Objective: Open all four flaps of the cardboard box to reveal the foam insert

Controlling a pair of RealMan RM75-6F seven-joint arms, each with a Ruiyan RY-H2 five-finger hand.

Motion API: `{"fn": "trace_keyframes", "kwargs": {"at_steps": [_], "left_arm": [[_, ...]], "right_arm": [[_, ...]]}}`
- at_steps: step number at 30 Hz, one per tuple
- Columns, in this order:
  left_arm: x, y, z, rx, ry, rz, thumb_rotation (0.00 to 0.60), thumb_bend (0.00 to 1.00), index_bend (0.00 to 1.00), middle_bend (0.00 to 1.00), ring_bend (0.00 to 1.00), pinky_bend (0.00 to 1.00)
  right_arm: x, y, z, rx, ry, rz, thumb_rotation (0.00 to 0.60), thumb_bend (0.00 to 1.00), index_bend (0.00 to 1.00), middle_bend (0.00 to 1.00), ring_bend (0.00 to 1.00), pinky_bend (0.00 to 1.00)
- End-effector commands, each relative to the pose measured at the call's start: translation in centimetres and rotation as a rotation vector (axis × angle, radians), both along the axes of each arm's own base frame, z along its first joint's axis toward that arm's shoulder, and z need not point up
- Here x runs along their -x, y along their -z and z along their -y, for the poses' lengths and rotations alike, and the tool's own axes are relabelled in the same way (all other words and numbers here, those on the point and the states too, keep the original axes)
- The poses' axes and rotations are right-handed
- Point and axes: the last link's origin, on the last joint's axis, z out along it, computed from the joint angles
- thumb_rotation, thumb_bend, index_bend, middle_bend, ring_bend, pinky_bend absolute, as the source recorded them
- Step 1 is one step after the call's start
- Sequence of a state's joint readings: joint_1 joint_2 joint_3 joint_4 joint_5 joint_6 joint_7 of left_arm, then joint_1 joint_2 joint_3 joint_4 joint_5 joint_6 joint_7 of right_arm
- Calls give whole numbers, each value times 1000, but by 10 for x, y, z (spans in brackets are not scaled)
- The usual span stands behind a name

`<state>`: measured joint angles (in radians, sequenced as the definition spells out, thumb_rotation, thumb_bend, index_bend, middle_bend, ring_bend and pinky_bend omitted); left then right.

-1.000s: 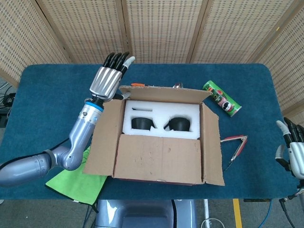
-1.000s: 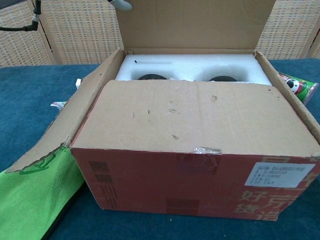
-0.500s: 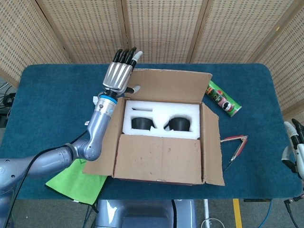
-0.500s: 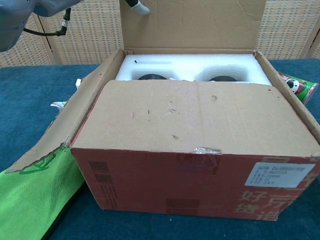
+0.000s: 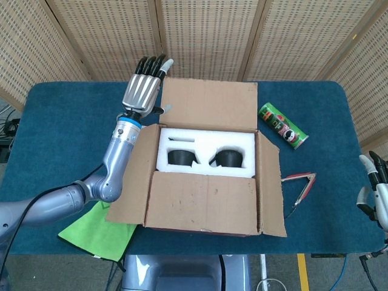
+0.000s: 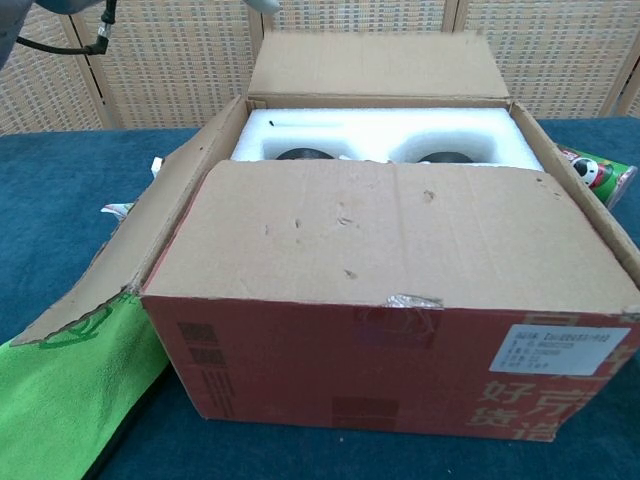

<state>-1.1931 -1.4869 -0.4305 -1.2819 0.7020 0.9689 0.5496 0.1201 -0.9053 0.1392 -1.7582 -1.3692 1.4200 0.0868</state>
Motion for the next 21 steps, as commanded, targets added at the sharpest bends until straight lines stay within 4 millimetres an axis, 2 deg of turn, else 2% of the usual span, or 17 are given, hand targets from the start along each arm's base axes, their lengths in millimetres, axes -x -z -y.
{"fn": "trace_keyframes", "kwargs": {"at_steps": [1,6,9,12,14,17,20,21], "left_arm": [[6,-6,7,36,1,13,504,215,102,0,0,0],[16,-12,25,127,5,10,502,243,224,0,0,0],[22,-14,37,180,6,12,486,334,284,0,0,0],[27,-13,46,237,-6,28,369,386,322,0,0,0],[32,-13,55,289,-19,45,274,394,334,0,0,0],[36,-11,64,337,-27,59,169,391,335,0,0,0],[41,-6,73,383,-30,56,101,382,337,0,0,0],[43,-4,76,397,-29,54,98,381,338,0,0,0]], "right_arm": [[-1,0,0,0,-3,0,600,827,0,0,0,0],[-3,1,0,-3,-8,-2,600,827,0,0,0,0],[-4,2,0,-6,-10,-2,600,827,0,0,0,0],[-4,4,0,-10,-9,-1,600,827,0,0,0,0],[-5,5,1,-14,-10,-1,600,827,0,0,0,0],[-5,6,2,-16,-11,1,600,827,0,0,0,0],[-5,7,2,-18,-8,2,600,827,0,0,0,0],[-4,7,1,-19,-7,2,600,827,0,0,0,0]]}}
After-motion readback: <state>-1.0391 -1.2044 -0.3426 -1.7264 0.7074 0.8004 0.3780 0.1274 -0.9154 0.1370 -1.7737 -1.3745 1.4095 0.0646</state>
